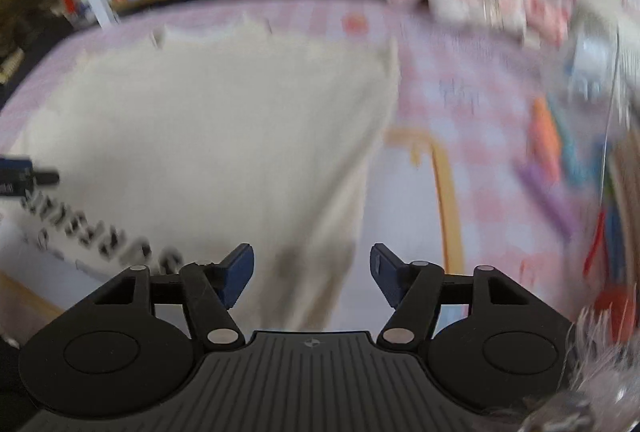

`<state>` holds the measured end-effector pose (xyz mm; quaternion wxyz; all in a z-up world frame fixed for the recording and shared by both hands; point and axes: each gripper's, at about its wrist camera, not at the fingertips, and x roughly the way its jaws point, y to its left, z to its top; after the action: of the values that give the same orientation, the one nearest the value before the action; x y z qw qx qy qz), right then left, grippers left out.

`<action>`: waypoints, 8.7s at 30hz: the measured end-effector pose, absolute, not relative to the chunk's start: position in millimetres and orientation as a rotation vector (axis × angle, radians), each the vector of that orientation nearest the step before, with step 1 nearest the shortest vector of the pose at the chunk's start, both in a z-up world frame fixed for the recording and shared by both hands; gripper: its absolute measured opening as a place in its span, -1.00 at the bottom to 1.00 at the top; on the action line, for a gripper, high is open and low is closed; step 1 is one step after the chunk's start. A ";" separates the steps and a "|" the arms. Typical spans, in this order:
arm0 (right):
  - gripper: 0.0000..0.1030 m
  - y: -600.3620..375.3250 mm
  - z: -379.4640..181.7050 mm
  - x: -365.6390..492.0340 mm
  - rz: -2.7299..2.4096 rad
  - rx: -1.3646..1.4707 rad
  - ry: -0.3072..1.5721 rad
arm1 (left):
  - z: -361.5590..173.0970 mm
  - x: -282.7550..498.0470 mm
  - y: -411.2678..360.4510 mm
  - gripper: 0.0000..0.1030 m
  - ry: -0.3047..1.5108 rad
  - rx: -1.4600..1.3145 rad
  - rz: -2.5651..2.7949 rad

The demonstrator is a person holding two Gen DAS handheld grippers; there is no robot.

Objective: Fold clothes

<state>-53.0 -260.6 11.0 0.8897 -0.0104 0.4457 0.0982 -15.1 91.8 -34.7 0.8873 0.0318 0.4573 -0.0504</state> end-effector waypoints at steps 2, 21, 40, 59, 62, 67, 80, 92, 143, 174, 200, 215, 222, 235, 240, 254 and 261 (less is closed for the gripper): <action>0.24 -253.6 19.5 -44.2 0.232 -0.025 0.871 | -33.1 -18.5 94.4 0.56 0.946 0.062 -0.088; 0.48 -180.1 -24.2 -36.4 0.497 -0.257 0.925 | -14.5 -77.9 148.0 0.56 0.911 -0.146 0.218; 0.61 -187.7 -25.4 -38.8 0.511 -0.254 0.900 | -37.6 -123.1 232.8 0.15 0.844 -0.855 0.485; 0.68 -186.7 -25.4 -37.7 0.499 -0.252 0.908 | -63.6 -108.4 256.7 -0.14 0.677 -1.187 0.482; 0.68 -186.7 -25.7 -38.9 0.496 -0.249 0.906 | -65.7 -103.8 254.9 -0.54 0.679 -1.189 0.525; 0.69 -186.6 -26.1 -38.5 0.495 -0.251 0.909 | -64.4 -108.4 250.2 -0.96 0.675 -1.133 0.555; 0.80 -189.2 -27.1 -34.4 0.495 -0.252 0.922 | -67.5 -120.4 261.5 -0.87 0.726 -1.075 0.482; 0.88 -190.7 -30.2 -36.7 0.480 -0.240 0.910 | -69.6 -118.2 266.9 -0.79 0.755 -1.080 0.418; 0.26 134.4 7.2 -58.6 0.722 -0.384 0.861 | -54.2 -51.3 345.4 0.84 0.959 -1.022 -0.206; -0.88 113.0 54.6 -33.7 0.677 -0.091 0.865 | -102.6 -0.5 323.5 0.85 1.082 -1.328 -0.455; 0.36 35.0 37.4 -16.0 0.372 0.091 0.959 | -112.0 5.0 308.1 0.84 1.072 -1.344 -0.455; 0.58 3.7 38.9 43.0 0.161 0.156 1.006 | -111.1 1.3 306.3 0.65 1.066 -1.312 -0.419; 0.59 17.3 40.2 56.7 0.191 0.124 1.011 | -106.1 -3.8 305.3 0.22 1.091 -1.232 -0.317; 0.64 40.8 32.6 105.2 0.198 0.079 1.094 | -102.3 -13.2 304.6 -0.64 1.097 -1.126 -0.254; 0.65 62.9 31.6 128.3 0.202 0.006 1.126 | -88.8 -16.2 300.4 -0.82 1.057 -1.039 -0.281; 0.65 159.8 41.7 164.1 0.302 -0.259 1.119 | -61.6 -13.6 282.5 -0.82 0.998 -0.857 -0.368; 0.65 207.6 29.2 164.7 0.367 -0.417 1.171 | -58.1 -13.1 282.0 -0.82 0.998 -0.835 -0.385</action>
<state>164.7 207.6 29.2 0.7972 -0.1941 0.5455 0.1708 -13.1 282.0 -58.1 0.7783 -0.3863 0.4617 -0.1783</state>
